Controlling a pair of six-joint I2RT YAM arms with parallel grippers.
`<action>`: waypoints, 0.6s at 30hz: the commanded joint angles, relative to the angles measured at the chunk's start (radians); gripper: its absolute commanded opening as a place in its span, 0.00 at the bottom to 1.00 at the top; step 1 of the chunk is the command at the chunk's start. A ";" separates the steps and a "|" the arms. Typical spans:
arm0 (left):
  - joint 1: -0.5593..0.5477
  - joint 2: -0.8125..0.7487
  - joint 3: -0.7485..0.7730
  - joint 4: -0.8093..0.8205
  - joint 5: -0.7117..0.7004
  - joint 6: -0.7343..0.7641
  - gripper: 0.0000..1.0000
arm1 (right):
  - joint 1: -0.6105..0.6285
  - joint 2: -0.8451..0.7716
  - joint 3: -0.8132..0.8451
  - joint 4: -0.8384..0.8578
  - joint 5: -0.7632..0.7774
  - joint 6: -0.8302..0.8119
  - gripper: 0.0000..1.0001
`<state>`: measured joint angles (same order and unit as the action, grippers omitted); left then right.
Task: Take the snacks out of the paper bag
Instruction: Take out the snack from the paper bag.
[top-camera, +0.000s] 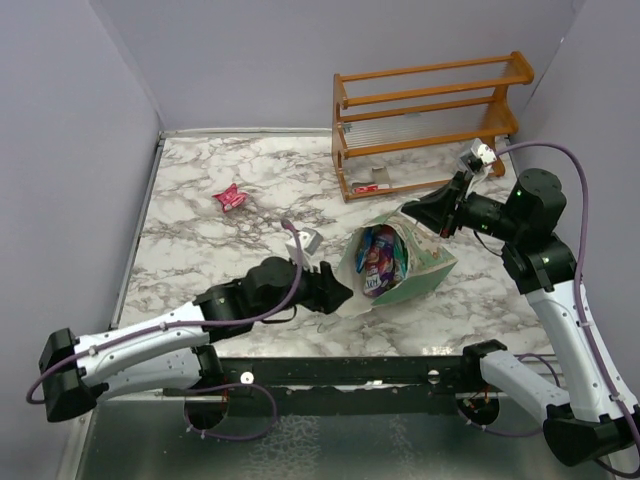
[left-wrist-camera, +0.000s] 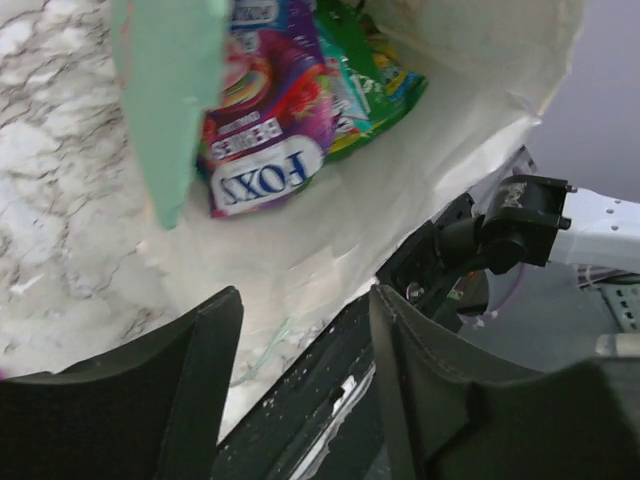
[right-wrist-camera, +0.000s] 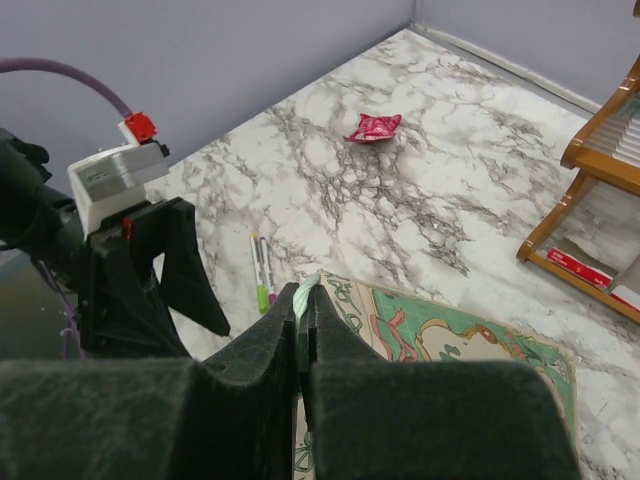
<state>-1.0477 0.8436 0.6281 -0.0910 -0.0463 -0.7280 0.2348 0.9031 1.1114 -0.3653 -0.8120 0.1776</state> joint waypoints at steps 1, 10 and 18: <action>-0.137 0.148 0.153 0.010 -0.283 0.054 0.51 | 0.004 -0.018 0.027 0.018 0.032 -0.013 0.01; -0.189 0.427 0.401 -0.059 -0.388 0.004 0.32 | 0.005 -0.014 0.045 0.004 0.028 -0.020 0.01; -0.190 0.534 0.433 0.003 -0.412 0.022 0.52 | 0.005 -0.014 0.037 0.008 0.022 -0.018 0.01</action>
<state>-1.2327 1.3350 1.0275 -0.1200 -0.4206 -0.7147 0.2359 0.9009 1.1213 -0.3702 -0.8047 0.1703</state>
